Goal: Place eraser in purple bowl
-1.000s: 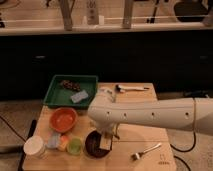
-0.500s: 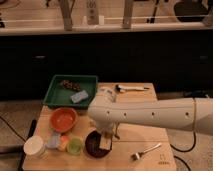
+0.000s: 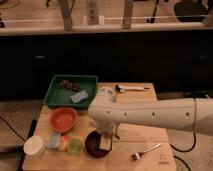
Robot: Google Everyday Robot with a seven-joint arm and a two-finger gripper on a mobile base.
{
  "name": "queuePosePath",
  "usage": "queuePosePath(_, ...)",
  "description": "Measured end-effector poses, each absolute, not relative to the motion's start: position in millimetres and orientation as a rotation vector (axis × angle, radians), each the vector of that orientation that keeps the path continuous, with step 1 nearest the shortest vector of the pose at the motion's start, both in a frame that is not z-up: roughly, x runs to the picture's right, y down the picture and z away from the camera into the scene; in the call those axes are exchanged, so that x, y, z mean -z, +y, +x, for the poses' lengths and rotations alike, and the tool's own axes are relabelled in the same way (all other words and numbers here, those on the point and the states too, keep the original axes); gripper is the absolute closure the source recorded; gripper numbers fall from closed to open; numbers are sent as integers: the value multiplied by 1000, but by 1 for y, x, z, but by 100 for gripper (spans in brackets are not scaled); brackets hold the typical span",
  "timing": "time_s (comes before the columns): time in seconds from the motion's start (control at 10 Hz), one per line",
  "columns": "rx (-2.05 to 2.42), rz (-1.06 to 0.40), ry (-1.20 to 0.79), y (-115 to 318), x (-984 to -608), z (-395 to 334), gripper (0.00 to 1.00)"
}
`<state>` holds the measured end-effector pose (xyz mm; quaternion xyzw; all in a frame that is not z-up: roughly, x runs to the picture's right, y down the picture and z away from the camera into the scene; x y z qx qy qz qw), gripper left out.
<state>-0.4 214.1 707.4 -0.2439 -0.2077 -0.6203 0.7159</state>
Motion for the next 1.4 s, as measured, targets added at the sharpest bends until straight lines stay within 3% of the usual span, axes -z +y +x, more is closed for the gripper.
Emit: queuePosePath(1.4,1394,-536,-483,213,-706,-3,89)
